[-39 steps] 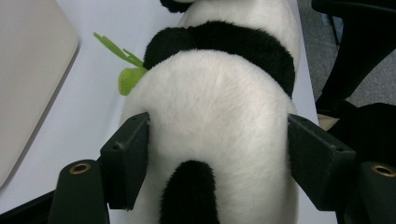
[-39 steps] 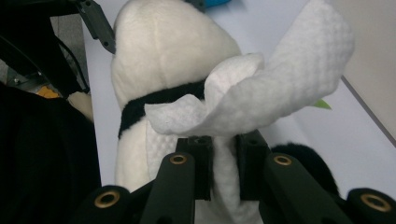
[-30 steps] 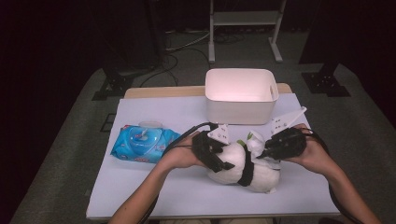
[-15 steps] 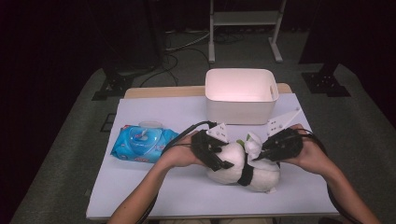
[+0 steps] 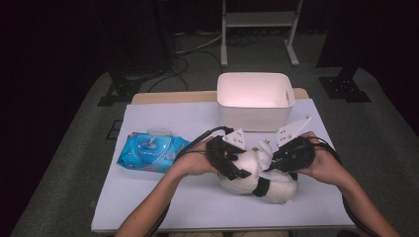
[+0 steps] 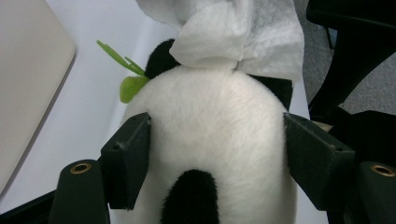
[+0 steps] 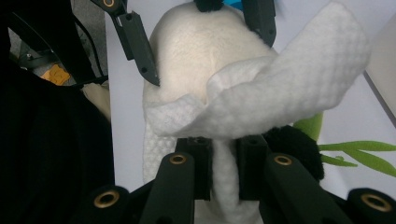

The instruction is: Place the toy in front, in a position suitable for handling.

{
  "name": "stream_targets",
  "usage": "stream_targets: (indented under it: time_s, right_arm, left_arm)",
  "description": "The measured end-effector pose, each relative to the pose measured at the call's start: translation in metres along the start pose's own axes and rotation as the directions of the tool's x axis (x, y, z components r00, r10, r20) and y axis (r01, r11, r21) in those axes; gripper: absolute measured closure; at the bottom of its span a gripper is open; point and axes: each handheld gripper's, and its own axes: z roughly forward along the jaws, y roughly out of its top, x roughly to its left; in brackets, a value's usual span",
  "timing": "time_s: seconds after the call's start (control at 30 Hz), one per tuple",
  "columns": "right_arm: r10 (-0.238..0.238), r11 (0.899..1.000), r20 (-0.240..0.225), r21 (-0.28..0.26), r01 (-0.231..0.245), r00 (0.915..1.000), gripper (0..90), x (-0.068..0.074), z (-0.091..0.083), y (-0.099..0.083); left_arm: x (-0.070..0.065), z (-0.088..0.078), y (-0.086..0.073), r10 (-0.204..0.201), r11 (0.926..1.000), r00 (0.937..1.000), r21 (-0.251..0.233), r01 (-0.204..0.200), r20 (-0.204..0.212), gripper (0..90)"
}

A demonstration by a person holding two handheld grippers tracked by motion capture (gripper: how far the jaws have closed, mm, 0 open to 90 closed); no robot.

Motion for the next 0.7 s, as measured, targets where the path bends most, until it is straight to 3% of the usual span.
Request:
stream_targets:
  time_s: [0.23,0.7]
  right_arm:
    - [0.02,1.0,0.024,-0.002,-0.02,0.9995,78.8,0.001,-0.009,-0.011]
    - [0.072,0.996,0.018,-0.05,-0.071,0.9972,79.0,-0.002,-0.019,-0.033]
  left_arm:
    - [0.0,-0.002,0.001,0.005,0.999,1.0,-0.045,-0.004,0.008,26.0]
    - [0.002,-0.01,-0.004,-0.014,0.9957,0.9999,-0.091,0.015,0.004,18.5]
